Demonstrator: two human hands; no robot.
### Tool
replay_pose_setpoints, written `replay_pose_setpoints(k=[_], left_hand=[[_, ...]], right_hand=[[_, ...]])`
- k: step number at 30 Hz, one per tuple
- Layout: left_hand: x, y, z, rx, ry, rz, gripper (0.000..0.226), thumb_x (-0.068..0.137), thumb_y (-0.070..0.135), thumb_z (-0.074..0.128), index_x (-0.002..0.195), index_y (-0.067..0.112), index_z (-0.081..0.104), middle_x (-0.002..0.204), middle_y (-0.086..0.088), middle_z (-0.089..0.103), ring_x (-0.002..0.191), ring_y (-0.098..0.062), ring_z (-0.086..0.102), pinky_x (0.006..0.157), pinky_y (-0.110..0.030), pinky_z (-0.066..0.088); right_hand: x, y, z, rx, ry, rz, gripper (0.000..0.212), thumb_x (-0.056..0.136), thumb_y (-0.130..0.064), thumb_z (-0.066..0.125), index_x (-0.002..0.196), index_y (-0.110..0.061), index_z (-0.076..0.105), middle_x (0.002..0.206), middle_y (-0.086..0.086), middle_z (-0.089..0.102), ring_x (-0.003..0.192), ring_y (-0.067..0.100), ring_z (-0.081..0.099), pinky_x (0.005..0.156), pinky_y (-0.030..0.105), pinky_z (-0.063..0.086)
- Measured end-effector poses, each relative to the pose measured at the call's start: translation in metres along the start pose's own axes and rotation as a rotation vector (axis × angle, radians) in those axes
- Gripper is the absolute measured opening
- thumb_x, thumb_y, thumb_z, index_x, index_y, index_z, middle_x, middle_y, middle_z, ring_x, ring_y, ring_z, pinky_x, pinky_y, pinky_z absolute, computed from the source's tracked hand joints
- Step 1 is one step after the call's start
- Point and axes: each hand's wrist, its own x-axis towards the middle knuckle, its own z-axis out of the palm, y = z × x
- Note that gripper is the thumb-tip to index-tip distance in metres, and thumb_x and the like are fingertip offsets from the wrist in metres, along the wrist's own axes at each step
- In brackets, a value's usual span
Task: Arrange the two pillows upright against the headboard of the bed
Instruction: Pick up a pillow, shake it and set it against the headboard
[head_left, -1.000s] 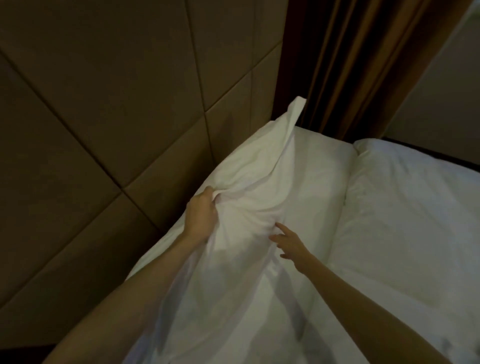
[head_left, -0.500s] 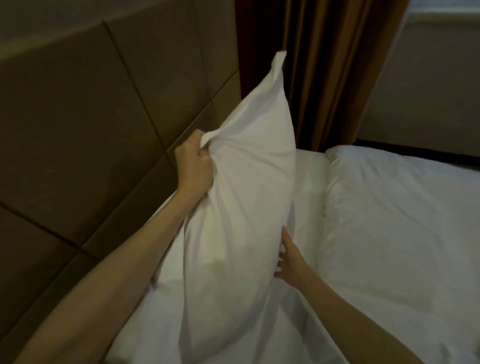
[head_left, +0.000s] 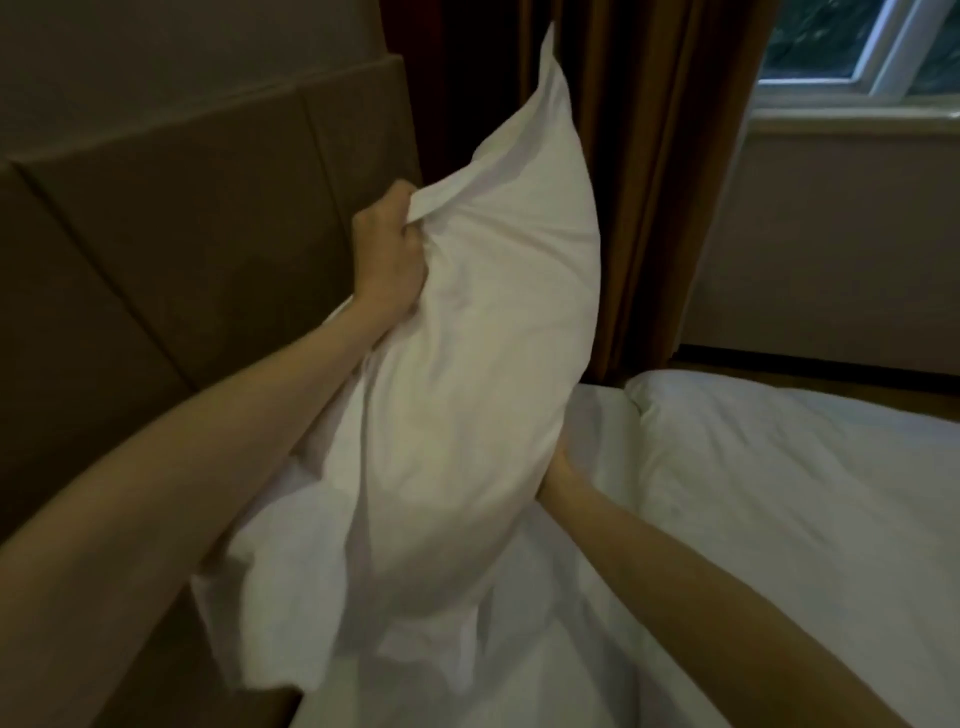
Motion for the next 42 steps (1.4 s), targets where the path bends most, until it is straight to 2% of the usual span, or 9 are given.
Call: replay_pose_setpoints(k=[2,7,10,13,18,25,34,39,42], left_hand=[[0.036,-0.029,0.009,0.131,0.003,-0.008,0.024,0.080,-0.002,0.041,0.090,0.000,0.062,0.089,-0.015,0.067,0.078,-0.015,0.054,0.062,-0.023,0.034],[0.053,-0.117,0.025,0.355,-0.138,-0.058,0.029,0.080,-0.004,0.043,0.096,0.006,0.065,0.091,-0.020,0.069,0.086,-0.036,0.064,0.071,-0.039,0.050],[-0.007,-0.187,0.043,0.636,-0.535,-0.197,0.032,0.091,0.017,0.048,0.120,0.005,0.054,0.122,-0.025,0.058,0.109,-0.041,0.058,0.083,-0.042,0.047],[-0.095,-0.246,0.053,0.834,-0.828,-0.366,0.059,0.095,0.048,0.038,0.137,0.006,0.035,0.135,-0.020,0.045,0.117,-0.037,0.051,0.093,-0.045,0.044],[-0.148,-0.265,0.067,0.947,-0.659,-0.426,0.048,0.098,0.047,0.032,0.115,0.006,0.048,0.111,-0.015,0.064,0.096,-0.033,0.065,0.070,-0.038,0.047],[-0.086,-0.222,0.047,0.921,-0.560,-0.305,0.025,0.095,0.018,0.043,0.113,0.004,0.053,0.111,-0.020,0.064,0.100,-0.039,0.062,0.075,-0.044,0.048],[-0.143,-0.199,0.022,1.102,-0.779,-0.375,0.038,0.092,0.014,0.045,0.128,0.002,0.042,0.118,-0.017,0.062,0.102,-0.035,0.063,0.076,-0.041,0.051],[-0.154,-0.193,0.048,1.037,-0.633,0.130,0.052,0.087,0.014,0.056,0.136,0.000,0.046,0.140,-0.020,0.051,0.119,-0.033,0.057,0.095,-0.043,0.048],[-0.156,-0.194,0.067,0.842,-0.779,0.214,0.056,0.097,0.029,0.039,0.148,0.009,0.030,0.158,-0.012,0.029,0.145,-0.024,0.030,0.118,-0.040,0.020]], right_hand=[[0.042,-0.022,0.028,-0.068,-0.079,-0.040,0.066,0.091,-0.064,0.031,0.132,-0.017,0.051,0.131,0.005,0.056,0.118,0.033,0.050,0.102,0.045,0.041],[0.124,-0.035,0.062,-0.181,-0.122,-0.083,0.078,0.085,-0.072,0.033,0.147,-0.025,0.034,0.148,0.006,0.045,0.129,0.028,0.047,0.109,0.045,0.039],[0.162,0.004,0.035,-0.413,-0.019,0.009,0.088,0.084,-0.071,0.035,0.153,-0.030,-0.002,0.161,0.004,0.017,0.144,0.032,0.026,0.117,0.052,0.023],[0.184,0.044,-0.011,-0.655,0.040,0.101,0.096,0.081,-0.072,0.039,0.149,-0.035,-0.016,0.163,0.006,0.006,0.146,0.035,0.019,0.116,0.055,0.020],[0.201,0.053,-0.027,-0.618,-0.002,0.116,0.099,0.081,-0.068,0.047,0.149,-0.036,-0.017,0.163,0.003,0.007,0.146,0.031,0.019,0.113,0.052,0.023],[0.197,0.052,-0.009,-0.523,0.088,-0.124,0.089,0.084,-0.066,0.045,0.150,-0.040,-0.008,0.163,0.003,0.007,0.147,0.032,0.016,0.118,0.054,0.015],[0.186,0.069,-0.031,-0.749,0.109,-0.234,0.074,0.091,-0.057,0.040,0.152,-0.037,0.001,0.164,0.001,-0.002,0.149,0.029,0.007,0.118,0.049,0.008],[0.173,0.080,-0.031,-0.835,0.015,-0.152,0.077,0.093,-0.051,0.042,0.153,-0.028,-0.002,0.163,0.008,0.003,0.147,0.030,0.016,0.119,0.046,0.017],[0.160,0.076,-0.042,-0.834,-0.091,-0.065,0.083,0.092,-0.051,0.046,0.153,-0.027,-0.005,0.162,0.004,0.009,0.147,0.028,0.018,0.119,0.047,0.019]])
